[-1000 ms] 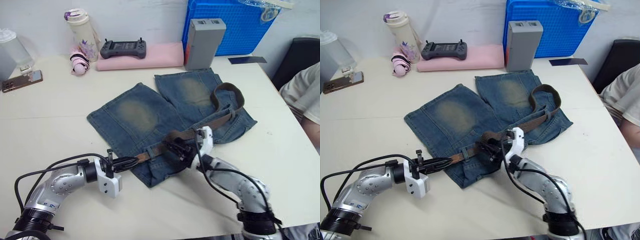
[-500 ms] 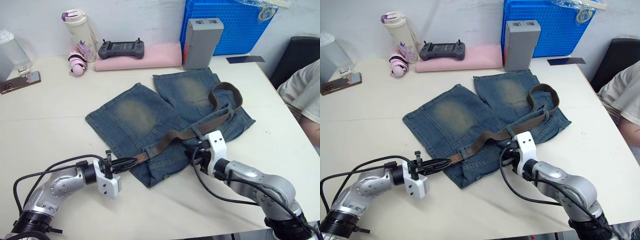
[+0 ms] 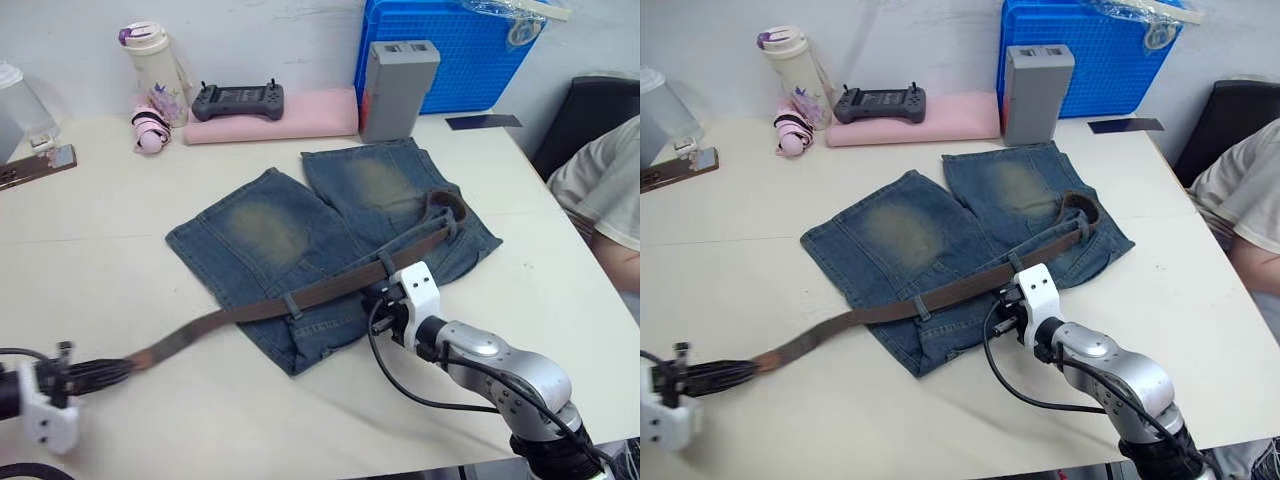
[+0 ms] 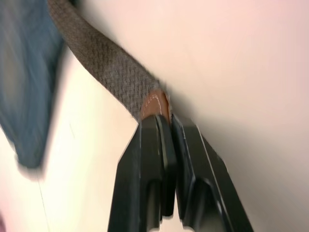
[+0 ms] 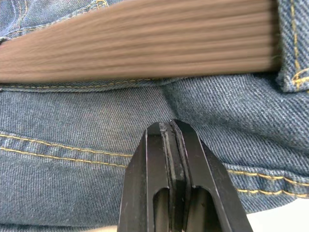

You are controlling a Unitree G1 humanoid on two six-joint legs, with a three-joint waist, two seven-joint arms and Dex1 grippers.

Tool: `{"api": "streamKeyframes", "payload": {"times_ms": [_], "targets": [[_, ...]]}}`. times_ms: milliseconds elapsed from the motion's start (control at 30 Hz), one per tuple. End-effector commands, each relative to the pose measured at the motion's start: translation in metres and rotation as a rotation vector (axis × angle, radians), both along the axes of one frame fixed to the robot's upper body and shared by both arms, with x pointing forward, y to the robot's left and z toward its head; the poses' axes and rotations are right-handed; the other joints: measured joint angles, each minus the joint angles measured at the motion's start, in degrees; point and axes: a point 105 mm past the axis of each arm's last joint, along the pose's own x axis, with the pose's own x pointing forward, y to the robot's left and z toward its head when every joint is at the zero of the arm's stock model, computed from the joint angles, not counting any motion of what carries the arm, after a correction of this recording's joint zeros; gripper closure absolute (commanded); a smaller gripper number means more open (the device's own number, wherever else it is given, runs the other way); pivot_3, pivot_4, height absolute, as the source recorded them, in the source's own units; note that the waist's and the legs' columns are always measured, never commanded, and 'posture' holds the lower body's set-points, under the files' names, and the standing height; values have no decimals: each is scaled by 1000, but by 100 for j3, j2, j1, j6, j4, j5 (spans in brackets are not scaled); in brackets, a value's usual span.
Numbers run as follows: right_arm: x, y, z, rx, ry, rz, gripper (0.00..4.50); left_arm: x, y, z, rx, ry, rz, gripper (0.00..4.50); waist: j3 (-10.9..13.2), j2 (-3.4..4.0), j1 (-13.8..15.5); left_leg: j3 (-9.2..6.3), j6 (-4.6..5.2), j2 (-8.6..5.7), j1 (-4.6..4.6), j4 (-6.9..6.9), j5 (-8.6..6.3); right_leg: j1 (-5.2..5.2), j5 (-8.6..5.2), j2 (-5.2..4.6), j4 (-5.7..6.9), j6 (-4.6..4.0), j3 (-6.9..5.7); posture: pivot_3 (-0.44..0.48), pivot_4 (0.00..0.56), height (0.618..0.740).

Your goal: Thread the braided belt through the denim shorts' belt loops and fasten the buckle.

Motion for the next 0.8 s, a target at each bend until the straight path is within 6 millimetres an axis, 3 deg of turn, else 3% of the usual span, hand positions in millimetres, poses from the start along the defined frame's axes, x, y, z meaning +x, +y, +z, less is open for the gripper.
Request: {"api": "streamKeyframes", "payload": {"times_ms": [33, 233, 433, 533, 633, 800], "targets": [[-4, 3, -16, -17, 71, 17, 4461, -23, 34, -5, 75, 85, 139, 4500, -8, -14, -8, 2, 0, 0, 3, -4, 0, 0, 0, 0, 0, 0, -2, 0, 150, 728], [-5, 6, -19, -11, 78, 30, 4461, -28, 43, -12, 93, 72, 187, 4500, -11, -18, -5, 24, -2, 5, 38, -21, -2, 15, -2, -2, 4, -3, -3, 0, 150, 728], [-4, 9, -18, -14, 72, 48, 4461, -53, 84, -23, 295, 97, 296, 4500, -21, -33, -21, 48, -9, 12, 64, -45, -4, 14, -7, -2, 16, -12, -3, 0, 150, 728], [-3, 8, -18, -14, 71, 47, 4461, -51, 80, -22, 276, 62, 262, 4500, -36, -19, -32, 68, -15, 13, 77, -68, 0, 9, -7, -4, 19, -12, -3, 0, 150, 728], [-2, 9, -19, -15, 73, 50, 4461, -33, 60, -14, 163, -12, 214, 4500, -36, -19, -11, 90, -28, 16, 107, -104, 8, 4, -12, -8, 23, -22, -11, 0, 150, 728], [1, 9, -16, -3, 75, 55, 4500, -2, 18, 7, -78, -125, 106, 2439, -46, -37, 18, 102, -32, 18, 119, -105, 7, 6, -17, -20, 29, -34, -23, 0, 150, 728]]}}
